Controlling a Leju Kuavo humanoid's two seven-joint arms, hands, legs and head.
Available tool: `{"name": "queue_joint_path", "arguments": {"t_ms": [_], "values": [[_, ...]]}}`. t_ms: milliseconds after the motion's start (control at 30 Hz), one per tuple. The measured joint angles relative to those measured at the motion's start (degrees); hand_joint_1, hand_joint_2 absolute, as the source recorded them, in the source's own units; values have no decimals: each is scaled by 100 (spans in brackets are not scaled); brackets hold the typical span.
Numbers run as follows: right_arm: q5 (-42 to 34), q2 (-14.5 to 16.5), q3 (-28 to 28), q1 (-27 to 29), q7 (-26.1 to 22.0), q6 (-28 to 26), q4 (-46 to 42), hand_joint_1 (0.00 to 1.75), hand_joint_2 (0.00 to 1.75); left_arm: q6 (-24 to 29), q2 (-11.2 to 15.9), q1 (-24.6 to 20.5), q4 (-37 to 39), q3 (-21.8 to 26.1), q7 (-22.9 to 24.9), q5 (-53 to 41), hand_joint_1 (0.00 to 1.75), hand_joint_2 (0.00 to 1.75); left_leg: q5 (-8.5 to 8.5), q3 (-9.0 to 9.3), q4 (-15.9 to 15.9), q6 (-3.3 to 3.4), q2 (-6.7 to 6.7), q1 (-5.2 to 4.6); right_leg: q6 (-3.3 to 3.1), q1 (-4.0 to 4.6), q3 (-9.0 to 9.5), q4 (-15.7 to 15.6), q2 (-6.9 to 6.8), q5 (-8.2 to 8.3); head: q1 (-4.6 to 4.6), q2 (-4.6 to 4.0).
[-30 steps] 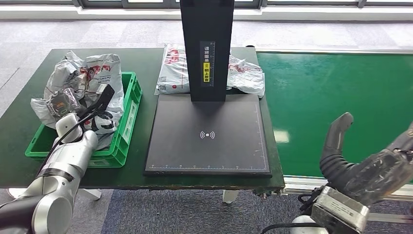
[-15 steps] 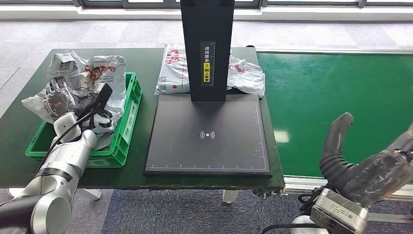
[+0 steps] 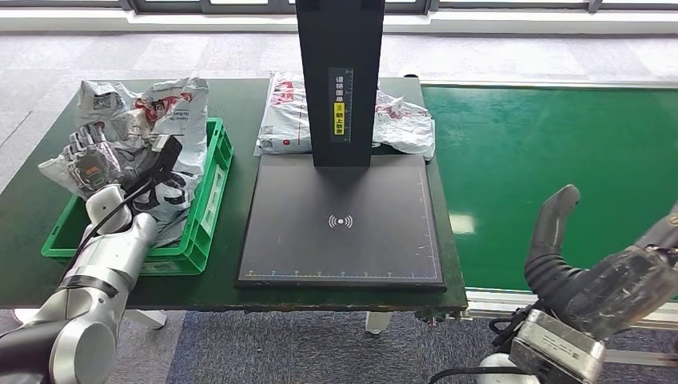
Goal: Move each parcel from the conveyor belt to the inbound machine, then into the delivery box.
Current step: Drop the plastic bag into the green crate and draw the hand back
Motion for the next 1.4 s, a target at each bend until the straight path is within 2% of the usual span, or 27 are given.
{"name": "queue_joint_path", "arguments": {"t_ms": [267,433,567,733,933,1167,1300,1400], "values": [[143,0,4,-9,220,0,0,0,175,402,21,0,-201,84,-116,8,0,0,0,0,0,0,-2,0,0,0,1,0,0,0,0,0],[321,0,23,-10,449,0,-37,0,175,456,-48,-34,-747,393,-668,196,0,0,1,1,1,0,-1,0,0,0,1,0,0,0,1,0],[359,-2,33,-4,499,0,-123,0,175,458,-58,-242,-1119,624,-902,119,0,175,1,0,0,0,-1,0,0,0,1,0,0,0,0,0],[236,-2,32,0,355,0,-152,0,175,459,-20,-447,-1403,787,-937,13,0,175,1,1,0,0,0,1,0,1,2,2,0,0,0,0],[55,-2,3,5,164,0,-153,0,175,459,95,-481,-1555,878,-870,8,0,175,1,1,0,-1,-2,1,0,1,2,2,-1,0,0,0],[77,-2,-9,6,209,0,-155,0,175,459,143,-478,-1599,867,-694,7,0,175,1,1,0,-1,-4,1,0,-1,3,2,-1,0,0,0],[154,-2,-9,3,321,0,-158,0,175,459,155,-464,-1575,716,-426,5,0,175,1,1,0,-1,-7,0,0,0,4,2,-4,0,0,0],[198,-2,-9,0,389,0,-161,0,175,459,131,-453,-1559,614,-445,17,0,175,1,1,0,-1,-8,0,0,0,4,2,-6,0,0,0]]}}
